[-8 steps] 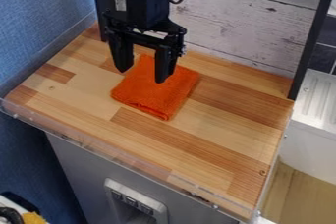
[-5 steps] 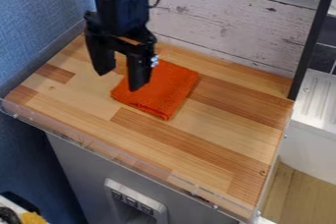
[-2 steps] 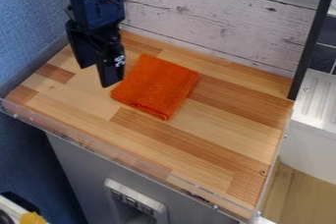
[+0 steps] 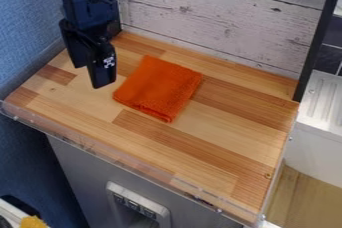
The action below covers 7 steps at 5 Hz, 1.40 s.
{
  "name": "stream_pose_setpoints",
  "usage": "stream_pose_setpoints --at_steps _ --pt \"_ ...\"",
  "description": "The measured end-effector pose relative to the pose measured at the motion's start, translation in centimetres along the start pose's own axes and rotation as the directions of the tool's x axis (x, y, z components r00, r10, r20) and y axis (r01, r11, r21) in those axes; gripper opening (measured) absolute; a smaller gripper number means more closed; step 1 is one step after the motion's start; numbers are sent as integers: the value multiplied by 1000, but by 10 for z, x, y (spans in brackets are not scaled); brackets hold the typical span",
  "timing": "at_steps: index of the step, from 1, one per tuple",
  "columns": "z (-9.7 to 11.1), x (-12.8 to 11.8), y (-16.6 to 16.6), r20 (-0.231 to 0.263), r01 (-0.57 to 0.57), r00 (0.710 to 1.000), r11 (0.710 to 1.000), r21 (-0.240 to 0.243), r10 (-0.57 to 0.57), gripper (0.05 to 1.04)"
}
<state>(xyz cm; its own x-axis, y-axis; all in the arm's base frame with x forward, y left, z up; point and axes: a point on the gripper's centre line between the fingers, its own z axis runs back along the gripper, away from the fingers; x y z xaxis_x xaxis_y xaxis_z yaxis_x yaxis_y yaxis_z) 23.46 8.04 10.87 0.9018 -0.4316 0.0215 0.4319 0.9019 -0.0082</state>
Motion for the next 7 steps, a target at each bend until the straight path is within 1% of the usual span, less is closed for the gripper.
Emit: stream_pose_setpoints --at_steps 2,4,5,6,7 --pt "4 0 3 -16 39 999 999 -6 -39 996" --pt "2 -2 4 -37 49 998 999 -10 -49 999" --pt "2 -1 6 -39 54 998 999 -4 -54 999" --pt "2 -2 7 -44 36 998 999 9 -36 999" --pt "2 2 3 -47 35 998 999 13 -34 994"
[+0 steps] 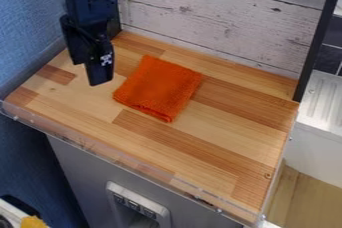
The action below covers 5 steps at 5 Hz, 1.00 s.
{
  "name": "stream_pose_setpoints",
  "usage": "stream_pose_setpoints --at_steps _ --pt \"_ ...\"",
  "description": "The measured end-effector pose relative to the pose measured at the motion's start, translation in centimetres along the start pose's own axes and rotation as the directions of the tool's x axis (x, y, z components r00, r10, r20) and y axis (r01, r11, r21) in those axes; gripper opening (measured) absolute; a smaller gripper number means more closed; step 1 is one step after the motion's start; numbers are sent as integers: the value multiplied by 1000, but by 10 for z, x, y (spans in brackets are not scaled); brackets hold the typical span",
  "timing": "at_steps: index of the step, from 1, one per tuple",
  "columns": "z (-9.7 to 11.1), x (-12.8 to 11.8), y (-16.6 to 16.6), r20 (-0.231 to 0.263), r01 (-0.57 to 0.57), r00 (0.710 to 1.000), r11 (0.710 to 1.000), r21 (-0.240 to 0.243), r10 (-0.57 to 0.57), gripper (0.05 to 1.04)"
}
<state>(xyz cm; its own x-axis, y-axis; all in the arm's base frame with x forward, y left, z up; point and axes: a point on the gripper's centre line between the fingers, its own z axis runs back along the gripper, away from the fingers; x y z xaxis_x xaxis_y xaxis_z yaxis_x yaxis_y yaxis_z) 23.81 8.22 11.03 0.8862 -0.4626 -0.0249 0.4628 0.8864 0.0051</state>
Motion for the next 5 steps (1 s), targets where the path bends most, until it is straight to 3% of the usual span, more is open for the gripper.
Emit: stream_pose_setpoints --at_steps 5 --pt "13 5 -10 39 -6 999 1000 7 6 999"
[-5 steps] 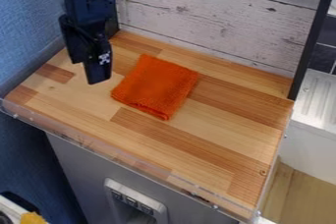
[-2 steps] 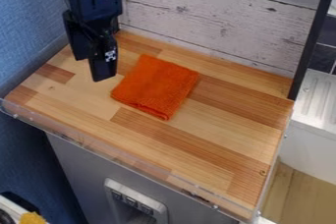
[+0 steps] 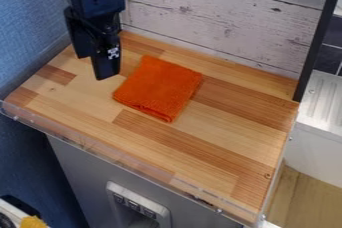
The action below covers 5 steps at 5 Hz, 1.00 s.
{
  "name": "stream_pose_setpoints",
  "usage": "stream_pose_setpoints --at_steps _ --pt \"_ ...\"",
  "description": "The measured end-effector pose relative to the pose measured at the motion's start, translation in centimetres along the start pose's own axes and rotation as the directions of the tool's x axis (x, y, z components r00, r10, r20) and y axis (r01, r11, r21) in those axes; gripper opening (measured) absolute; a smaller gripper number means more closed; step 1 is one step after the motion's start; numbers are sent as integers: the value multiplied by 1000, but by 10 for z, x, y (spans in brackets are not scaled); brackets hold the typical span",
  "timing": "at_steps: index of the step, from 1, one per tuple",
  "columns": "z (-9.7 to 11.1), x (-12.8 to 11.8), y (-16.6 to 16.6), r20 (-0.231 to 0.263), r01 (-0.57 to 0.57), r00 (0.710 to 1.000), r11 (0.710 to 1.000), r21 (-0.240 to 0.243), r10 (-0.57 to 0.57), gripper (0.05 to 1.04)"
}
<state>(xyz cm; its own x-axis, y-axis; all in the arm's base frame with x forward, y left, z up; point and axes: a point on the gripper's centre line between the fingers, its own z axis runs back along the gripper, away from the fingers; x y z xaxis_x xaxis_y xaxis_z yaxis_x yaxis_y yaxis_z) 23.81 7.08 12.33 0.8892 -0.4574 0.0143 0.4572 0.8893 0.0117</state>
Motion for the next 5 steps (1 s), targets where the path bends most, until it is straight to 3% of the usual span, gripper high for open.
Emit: stream_pose_setpoints --at_steps 5 --pt "13 -7 8 -6 -11 1000 999 -30 11 996"
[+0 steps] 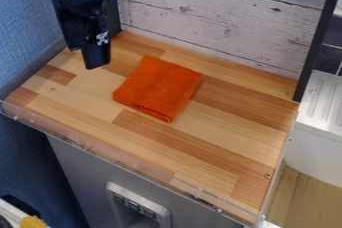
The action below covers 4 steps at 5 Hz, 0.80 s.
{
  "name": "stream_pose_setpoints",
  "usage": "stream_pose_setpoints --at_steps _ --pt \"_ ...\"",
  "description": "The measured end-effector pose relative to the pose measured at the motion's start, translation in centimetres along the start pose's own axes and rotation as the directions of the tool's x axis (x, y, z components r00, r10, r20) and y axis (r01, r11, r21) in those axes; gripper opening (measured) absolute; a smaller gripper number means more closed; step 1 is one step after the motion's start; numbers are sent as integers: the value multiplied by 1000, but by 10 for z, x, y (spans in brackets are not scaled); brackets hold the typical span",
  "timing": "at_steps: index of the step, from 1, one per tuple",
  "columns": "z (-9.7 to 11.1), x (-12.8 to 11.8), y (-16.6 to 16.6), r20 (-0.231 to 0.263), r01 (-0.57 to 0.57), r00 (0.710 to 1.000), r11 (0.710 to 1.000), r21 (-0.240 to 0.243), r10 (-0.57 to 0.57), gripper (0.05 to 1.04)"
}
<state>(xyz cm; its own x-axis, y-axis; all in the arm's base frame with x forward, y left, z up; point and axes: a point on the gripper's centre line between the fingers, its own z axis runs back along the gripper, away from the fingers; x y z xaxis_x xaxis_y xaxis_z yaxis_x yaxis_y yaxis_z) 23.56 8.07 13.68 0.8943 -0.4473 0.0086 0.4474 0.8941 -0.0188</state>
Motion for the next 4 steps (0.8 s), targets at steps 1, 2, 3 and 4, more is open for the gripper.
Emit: stream_pose_setpoints --at_steps 1,2,3,4 --pt "2 0 0 -5 4 1000 1000 -1 -4 998" --pt "3 1 4 -10 16 1000 1000 3 -16 996" --pt "2 -1 5 -16 12 1000 1000 4 -12 998" --pt "2 -2 6 -22 15 1000 1000 8 -15 995"
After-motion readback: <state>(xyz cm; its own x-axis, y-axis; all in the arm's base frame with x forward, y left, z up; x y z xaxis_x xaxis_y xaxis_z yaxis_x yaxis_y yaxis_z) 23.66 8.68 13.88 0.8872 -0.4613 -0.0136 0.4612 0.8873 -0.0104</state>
